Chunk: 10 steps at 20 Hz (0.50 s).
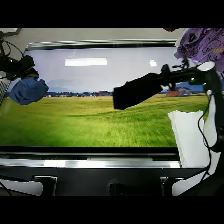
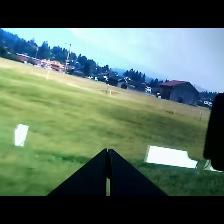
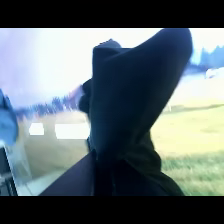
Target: Fold the clothes and pants, and hang the long-sleeved shirts on hangers.
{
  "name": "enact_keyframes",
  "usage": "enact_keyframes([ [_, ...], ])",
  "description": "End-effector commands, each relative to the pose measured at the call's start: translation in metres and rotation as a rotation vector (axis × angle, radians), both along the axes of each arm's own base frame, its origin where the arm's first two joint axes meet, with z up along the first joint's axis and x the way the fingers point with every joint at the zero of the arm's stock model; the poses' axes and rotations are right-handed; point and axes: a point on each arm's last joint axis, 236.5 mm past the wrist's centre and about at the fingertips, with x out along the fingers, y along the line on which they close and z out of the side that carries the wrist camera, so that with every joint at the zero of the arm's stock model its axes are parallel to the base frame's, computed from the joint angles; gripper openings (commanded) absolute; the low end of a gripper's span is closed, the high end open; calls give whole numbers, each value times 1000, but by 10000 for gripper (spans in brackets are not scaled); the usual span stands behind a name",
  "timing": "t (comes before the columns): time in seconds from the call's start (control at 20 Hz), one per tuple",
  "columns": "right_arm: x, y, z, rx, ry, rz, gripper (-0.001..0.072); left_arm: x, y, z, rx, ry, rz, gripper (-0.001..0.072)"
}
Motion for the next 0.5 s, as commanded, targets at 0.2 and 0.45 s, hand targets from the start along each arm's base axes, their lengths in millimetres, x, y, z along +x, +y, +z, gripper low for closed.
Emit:
enact_keyframes([
  [0.2,-1,-127,83,-42,-78,-367,23,0,0,0,0,1,0,15],
  [0.45,-17,-182,104,-80,-95,-513,23,-4,0,-2,0,16,-5,15],
])
